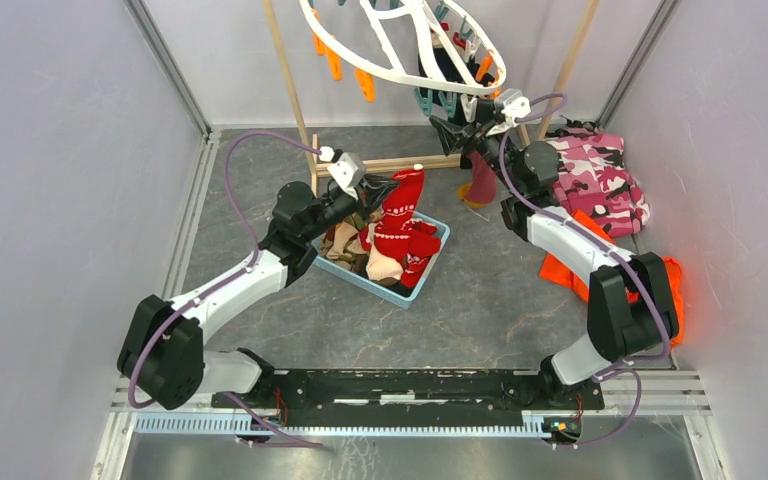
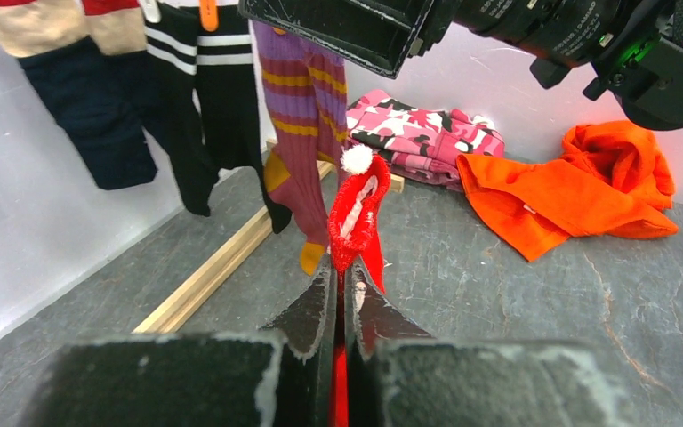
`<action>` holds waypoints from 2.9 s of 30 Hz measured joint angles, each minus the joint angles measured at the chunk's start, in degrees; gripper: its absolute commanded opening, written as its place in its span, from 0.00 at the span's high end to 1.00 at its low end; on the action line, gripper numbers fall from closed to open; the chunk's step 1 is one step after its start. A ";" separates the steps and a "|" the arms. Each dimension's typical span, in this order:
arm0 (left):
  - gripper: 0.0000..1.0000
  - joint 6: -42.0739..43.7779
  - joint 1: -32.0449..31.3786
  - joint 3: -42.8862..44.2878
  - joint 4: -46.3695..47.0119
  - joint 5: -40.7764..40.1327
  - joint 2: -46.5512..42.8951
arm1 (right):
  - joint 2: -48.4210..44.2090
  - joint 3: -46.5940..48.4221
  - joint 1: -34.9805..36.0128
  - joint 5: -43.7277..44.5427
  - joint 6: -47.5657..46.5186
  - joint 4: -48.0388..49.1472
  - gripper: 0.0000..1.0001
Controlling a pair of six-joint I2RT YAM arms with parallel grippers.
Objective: Clip the socks to the hanger
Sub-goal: Open the clamp at the hanger.
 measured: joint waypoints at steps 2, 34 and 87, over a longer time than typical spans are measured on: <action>0.98 0.00 -0.33 0.13 0.00 0.26 0.50 | -0.70 -0.22 -0.28 -1.42 -0.85 -0.33 0.18; 0.98 -3.45 -2.25 0.72 2.73 2.43 0.85 | -10.69 -5.40 -6.58 -14.25 -11.52 -16.76 0.07; 0.98 -3.67 -2.51 2.64 -0.48 5.42 -0.37 | -14.12 -3.41 -0.48 -42.32 -17.97 -30.93 0.81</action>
